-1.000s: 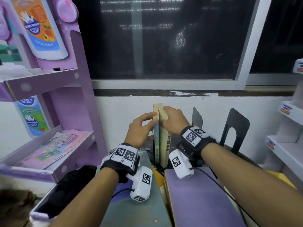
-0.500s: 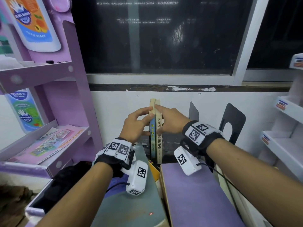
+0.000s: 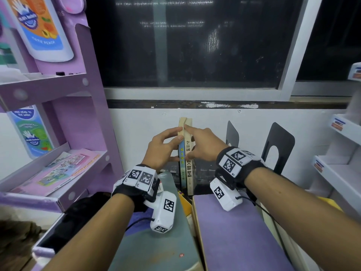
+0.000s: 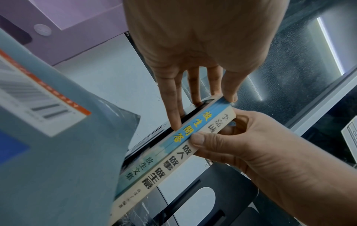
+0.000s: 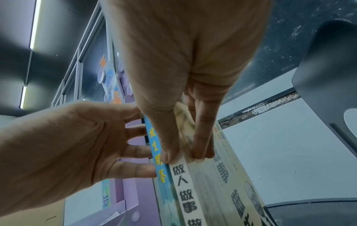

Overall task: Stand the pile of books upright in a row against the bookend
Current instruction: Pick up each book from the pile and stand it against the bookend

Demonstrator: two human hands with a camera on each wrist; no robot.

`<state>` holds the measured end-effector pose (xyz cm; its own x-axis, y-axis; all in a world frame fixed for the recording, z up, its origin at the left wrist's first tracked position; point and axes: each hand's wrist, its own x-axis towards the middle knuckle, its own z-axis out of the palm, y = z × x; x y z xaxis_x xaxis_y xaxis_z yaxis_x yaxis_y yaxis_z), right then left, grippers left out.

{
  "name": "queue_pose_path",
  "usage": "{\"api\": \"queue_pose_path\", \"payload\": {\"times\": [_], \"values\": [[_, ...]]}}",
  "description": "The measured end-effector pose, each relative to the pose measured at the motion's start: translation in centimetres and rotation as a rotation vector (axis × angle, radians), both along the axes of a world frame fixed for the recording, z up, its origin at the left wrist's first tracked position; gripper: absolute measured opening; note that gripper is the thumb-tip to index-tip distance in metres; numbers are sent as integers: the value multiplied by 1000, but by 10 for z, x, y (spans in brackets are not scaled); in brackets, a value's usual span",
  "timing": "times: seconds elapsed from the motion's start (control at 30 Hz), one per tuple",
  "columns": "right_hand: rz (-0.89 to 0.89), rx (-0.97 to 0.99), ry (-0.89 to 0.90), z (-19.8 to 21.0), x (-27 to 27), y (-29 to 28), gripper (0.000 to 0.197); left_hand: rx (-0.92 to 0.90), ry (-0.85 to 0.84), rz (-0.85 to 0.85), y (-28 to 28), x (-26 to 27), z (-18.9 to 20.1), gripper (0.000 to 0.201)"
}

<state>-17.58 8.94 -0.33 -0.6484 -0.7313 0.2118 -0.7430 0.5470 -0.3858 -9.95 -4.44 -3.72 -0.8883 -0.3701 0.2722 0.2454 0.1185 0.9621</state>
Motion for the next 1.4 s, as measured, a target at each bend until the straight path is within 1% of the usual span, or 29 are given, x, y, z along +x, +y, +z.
{"api": "queue_pose_path", "payload": {"times": [0.23,0.33,0.5,0.63,0.77,0.9,1.0,1.2,1.4], "values": [[14,-44,-9,-1,7,6,84,-32,1,29,5,1,0,29],[-4,-32,-24,-2,9,6,88,-37,-7,44,7,4,0,29],[19,75,-111,2,14,9,106,-82,-58,24,2,10,3,28],[22,117,-155,6,23,18,106,-206,-105,58,-2,20,7,28],[12,188,-187,13,34,29,107,-266,-160,134,-8,32,4,35],[-5,211,-186,17,44,38,114,-291,-228,162,-14,50,2,33],[-17,219,-184,20,51,43,110,-326,-279,178,-18,65,1,32],[-20,252,-180,23,71,48,94,-335,-371,196,-26,96,0,36],[6,290,-225,14,95,38,91,-372,-484,197,-29,126,-10,45]]}}
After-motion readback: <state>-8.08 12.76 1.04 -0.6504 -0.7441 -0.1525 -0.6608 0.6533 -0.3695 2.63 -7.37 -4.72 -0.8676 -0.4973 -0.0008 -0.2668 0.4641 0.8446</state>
